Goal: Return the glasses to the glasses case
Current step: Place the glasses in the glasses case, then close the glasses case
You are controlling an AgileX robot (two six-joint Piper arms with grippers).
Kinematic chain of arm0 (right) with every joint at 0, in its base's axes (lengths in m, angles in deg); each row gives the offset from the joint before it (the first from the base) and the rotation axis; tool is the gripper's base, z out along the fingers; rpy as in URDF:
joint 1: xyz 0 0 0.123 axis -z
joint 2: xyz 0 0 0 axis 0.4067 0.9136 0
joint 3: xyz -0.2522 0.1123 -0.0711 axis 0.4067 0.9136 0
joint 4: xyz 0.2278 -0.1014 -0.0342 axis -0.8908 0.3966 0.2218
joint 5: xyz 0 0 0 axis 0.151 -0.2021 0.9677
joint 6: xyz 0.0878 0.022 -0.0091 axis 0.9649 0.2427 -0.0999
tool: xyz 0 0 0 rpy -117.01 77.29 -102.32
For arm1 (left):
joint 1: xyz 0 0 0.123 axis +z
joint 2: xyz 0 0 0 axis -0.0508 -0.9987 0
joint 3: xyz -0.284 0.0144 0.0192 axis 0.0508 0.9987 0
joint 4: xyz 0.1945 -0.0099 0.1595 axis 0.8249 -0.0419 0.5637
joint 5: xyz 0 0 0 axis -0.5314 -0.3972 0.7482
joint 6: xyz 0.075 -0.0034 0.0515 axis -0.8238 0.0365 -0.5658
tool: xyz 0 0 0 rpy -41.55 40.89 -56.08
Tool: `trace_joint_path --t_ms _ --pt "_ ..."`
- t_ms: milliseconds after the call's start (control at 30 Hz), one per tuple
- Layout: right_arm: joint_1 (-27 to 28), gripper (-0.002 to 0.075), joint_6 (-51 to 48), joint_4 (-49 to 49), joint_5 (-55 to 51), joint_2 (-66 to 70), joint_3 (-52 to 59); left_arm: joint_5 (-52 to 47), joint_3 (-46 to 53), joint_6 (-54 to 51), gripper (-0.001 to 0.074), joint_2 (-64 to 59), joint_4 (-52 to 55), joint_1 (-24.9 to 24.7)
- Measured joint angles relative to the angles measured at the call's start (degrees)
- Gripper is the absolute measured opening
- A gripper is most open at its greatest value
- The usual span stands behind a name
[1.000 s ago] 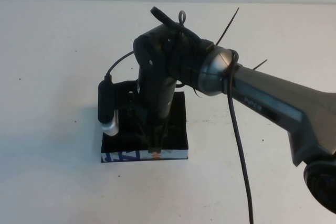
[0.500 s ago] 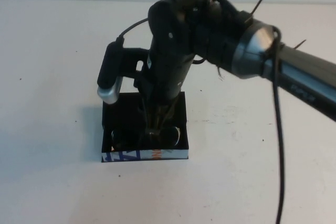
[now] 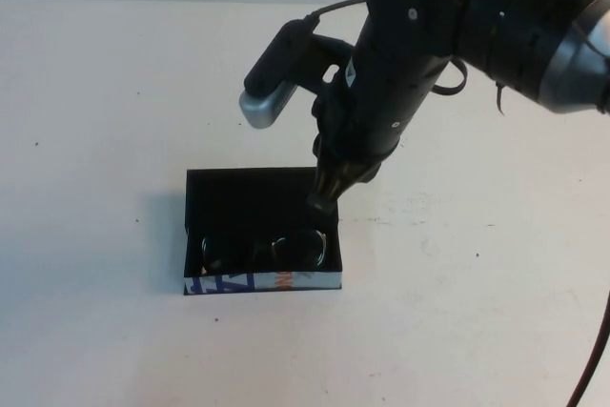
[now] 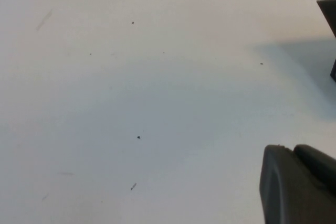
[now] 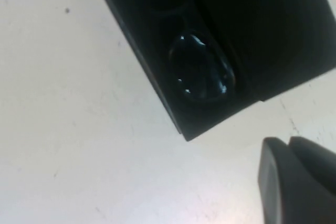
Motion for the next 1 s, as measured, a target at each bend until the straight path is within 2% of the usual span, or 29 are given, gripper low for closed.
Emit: trace_joint_path --t_ms 200,433,600,767,867,1000 --pt "2.38 -0.0008 1.73 -2.89 2.02 -0.07 0.09 0.00 0.00 0.00 -0.0004 0.00 0.00 0.00" --pt "2.48 -0.0008 5.39 -5.08 2.47 -0.07 0.09 1.81 0.00 0.57 -0.0004 0.00 -1.10 0.00" --pt "2.48 -0.0008 9.85 -5.06 3.89 -0.07 0.09 12.18 0.00 8.33 -0.0004 0.00 -20.64 0.00" --pt "3.07 -0.0008 12.16 -5.17 4.78 -0.07 0.09 17.88 0.00 10.81 -0.0004 0.00 -32.62 0.00" --pt "4.07 -0.0008 12.67 -5.22 5.07 -0.07 0.09 14.16 -0.56 11.91 -0.0004 -1.16 -38.65 -0.54" --pt "5.10 -0.0008 13.75 -5.73 5.57 -0.07 0.09 4.32 -5.08 9.43 -0.0004 -8.55 -40.26 -2.80"
